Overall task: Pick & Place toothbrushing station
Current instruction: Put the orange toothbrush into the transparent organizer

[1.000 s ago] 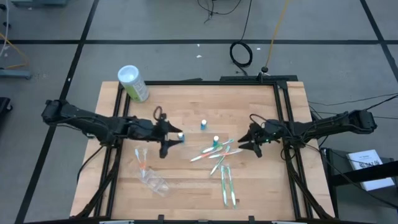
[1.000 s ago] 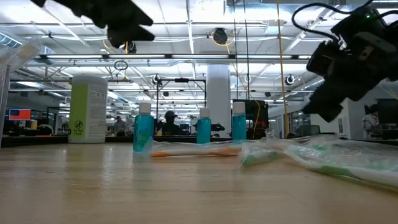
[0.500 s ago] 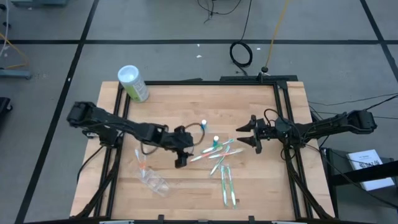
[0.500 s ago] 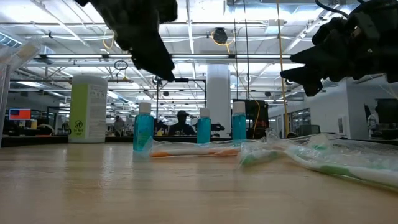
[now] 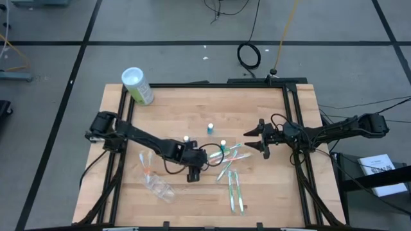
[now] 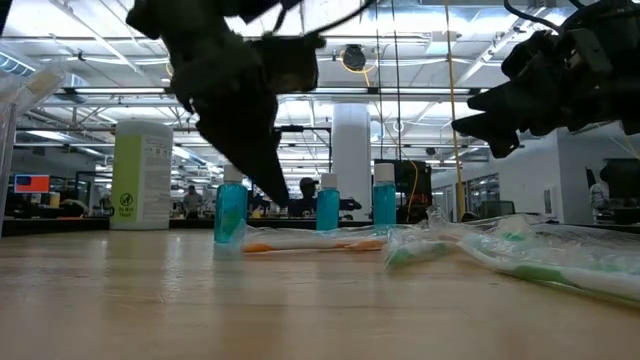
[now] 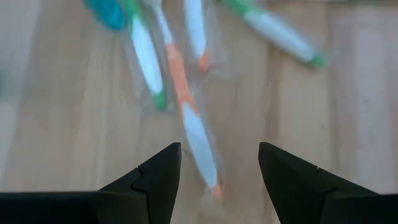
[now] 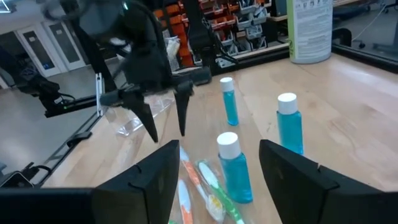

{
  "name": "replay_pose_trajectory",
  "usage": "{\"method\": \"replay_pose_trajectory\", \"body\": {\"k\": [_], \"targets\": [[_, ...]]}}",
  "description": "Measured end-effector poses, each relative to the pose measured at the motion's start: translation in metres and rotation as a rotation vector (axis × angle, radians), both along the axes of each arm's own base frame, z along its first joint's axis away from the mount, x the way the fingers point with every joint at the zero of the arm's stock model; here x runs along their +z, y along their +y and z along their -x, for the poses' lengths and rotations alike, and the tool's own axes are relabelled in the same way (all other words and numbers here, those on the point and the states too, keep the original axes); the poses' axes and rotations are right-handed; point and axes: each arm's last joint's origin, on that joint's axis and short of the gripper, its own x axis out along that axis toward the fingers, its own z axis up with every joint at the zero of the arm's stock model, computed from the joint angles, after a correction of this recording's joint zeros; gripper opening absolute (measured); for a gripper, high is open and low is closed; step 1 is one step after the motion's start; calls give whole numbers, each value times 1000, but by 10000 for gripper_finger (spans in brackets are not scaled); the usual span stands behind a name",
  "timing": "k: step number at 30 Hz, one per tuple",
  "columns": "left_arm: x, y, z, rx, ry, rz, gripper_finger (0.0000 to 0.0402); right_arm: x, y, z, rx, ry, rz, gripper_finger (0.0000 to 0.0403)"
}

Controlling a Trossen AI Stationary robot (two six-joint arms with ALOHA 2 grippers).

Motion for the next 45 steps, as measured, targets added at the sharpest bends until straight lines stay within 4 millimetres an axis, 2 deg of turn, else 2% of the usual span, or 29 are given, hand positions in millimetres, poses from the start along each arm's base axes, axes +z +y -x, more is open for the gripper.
{"method": "replay_pose_trajectory", "body": {"k": [9,18,21,26,28,30,35,40,45], "targets": [[-28,8,-6,91,76,20,218,1,0,0,1,-8,12,212],[-37,7,-6,115,109,17,212,1,0,0,-4,-7,12,212],[-38,7,-6,117,119,28,178,1,0,0,-7,-7,13,212],[-39,7,-5,110,131,41,78,1,0,0,-7,-7,9,212],[-35,7,-4,101,124,47,34,1,0,0,-7,-7,12,212],[-30,7,-2,91,126,50,13,1,0,0,-8,-7,12,212],[-5,3,9,52,115,85,20,-1,-2,0,-57,11,16,212],[34,-3,20,11,-12,0,9,-1,-2,0,-57,15,16,212],[78,-10,37,-87,-223,-104,6,-1,-2,0,-56,16,16,212]]}}
